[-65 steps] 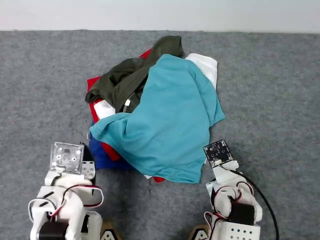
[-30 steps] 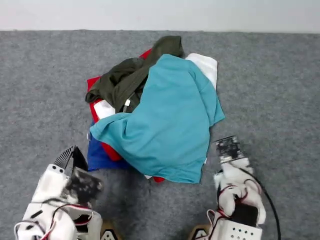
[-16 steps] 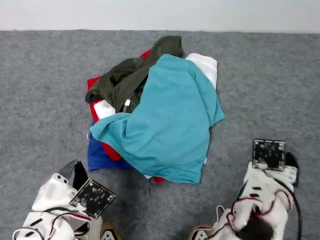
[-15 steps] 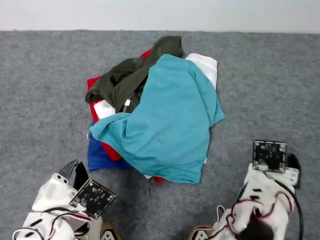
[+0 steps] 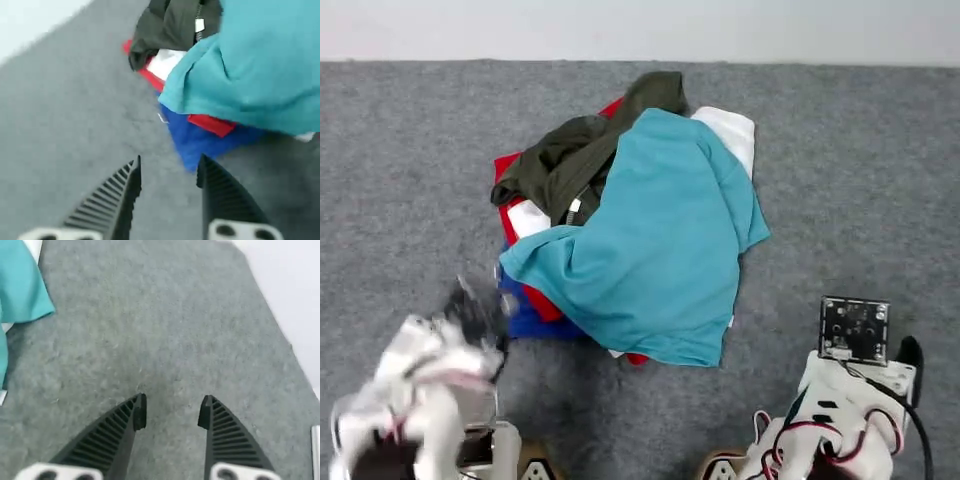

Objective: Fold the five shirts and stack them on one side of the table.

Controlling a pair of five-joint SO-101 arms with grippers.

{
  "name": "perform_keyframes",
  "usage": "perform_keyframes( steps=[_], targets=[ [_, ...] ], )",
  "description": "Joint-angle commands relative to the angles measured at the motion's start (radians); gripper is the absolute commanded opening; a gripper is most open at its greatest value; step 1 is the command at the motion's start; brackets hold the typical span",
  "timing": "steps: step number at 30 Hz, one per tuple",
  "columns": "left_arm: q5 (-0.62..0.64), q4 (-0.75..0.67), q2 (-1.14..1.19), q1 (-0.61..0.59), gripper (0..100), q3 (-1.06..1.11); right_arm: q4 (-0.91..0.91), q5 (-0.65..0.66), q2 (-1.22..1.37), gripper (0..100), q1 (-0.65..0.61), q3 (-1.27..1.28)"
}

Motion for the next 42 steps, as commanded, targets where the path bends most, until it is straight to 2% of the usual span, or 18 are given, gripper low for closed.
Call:
perform_keyframes(
  steps=[1,3,7,10,13,18,26,28,31,33,37,42],
  targets=[
    [0.167,-0.003,0.364,0.075,18,-0.214,0.013,0.003,0.099,19.0,-0.036,-0.075],
    [0.233,0.034,0.511,0.153,18,-0.329,0.013,-0.011,0.208,19.0,-0.087,-0.121],
    [0.368,0.029,0.756,0.342,18,-0.476,0.013,-0.152,0.484,19.1,-0.209,-0.204],
    [0.428,-0.028,0.918,0.446,18,-0.515,0.015,-0.253,0.679,19.1,-0.315,-0.261],
    [0.448,-0.109,1.074,0.494,18,-0.538,0.048,-0.322,0.800,19.1,-0.400,-0.341],
    [0.446,-0.245,1.326,0.493,18,-0.615,0.087,-0.339,0.854,19.1,-0.479,-0.367],
    [0.446,-0.284,1.671,0.493,18,-0.756,0.085,-0.338,0.854,18.8,-0.481,-0.367],
    [0.443,-0.281,1.731,0.493,14,-0.796,0.085,-0.338,0.854,18.8,-0.481,-0.367],
    [0.356,-0.215,1.797,0.493,1,-0.872,0.085,-0.338,0.854,18.8,-0.481,-0.365],
    [0.311,-0.127,1.817,0.493,2,-0.926,0.085,-0.338,0.857,18.8,-0.481,-0.365],
    [0.311,0.068,1.801,0.474,1,-1.102,0.077,-0.338,0.858,18.8,-0.481,-0.353],
    [0.307,0.058,1.544,0.296,1,-1.205,0.079,-0.338,0.854,18.8,-0.481,-0.324]
  ],
)
